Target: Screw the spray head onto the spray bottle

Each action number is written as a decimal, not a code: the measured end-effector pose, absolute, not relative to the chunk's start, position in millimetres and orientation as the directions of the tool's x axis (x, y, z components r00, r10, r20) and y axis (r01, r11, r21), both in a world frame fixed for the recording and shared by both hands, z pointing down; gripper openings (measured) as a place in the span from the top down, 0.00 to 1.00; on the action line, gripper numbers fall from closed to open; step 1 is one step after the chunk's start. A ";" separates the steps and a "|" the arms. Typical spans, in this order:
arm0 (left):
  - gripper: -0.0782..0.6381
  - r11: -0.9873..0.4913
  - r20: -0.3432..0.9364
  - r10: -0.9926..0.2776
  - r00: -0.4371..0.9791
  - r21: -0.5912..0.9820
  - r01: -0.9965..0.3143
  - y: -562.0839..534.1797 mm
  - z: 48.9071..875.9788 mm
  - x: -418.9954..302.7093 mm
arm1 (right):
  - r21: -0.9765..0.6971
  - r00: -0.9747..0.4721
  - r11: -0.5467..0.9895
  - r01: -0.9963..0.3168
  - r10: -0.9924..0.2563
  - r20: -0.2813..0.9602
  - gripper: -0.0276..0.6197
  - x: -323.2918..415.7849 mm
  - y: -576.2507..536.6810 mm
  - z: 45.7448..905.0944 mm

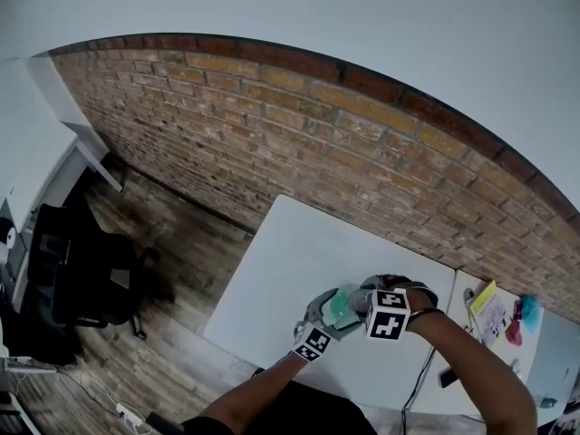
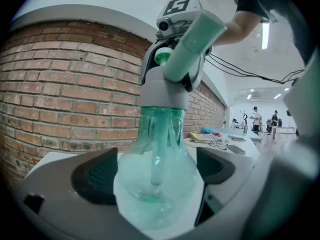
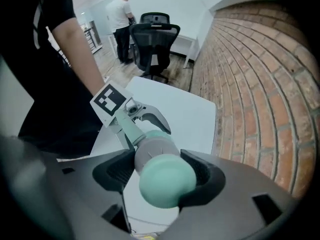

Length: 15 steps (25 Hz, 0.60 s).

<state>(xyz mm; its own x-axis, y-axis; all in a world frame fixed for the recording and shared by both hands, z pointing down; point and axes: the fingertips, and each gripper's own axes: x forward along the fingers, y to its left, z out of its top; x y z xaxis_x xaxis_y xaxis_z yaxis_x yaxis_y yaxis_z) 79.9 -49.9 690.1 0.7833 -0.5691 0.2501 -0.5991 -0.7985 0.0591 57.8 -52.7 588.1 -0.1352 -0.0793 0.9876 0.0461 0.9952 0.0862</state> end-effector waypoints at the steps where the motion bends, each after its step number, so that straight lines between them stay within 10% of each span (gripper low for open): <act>1: 0.21 -0.798 0.253 -0.570 0.782 0.058 -0.600 -50.2 690.2 79.8 | 0.079 -0.143 0.997 0.007 -0.078 0.987 0.51 57.8 -53.7 587.6; 15: 0.21 -0.788 0.248 -0.586 0.772 0.051 -0.614 -50.4 687.1 80.5 | 0.047 -0.138 0.938 -0.344 -0.099 0.985 0.51 60.0 -61.4 586.8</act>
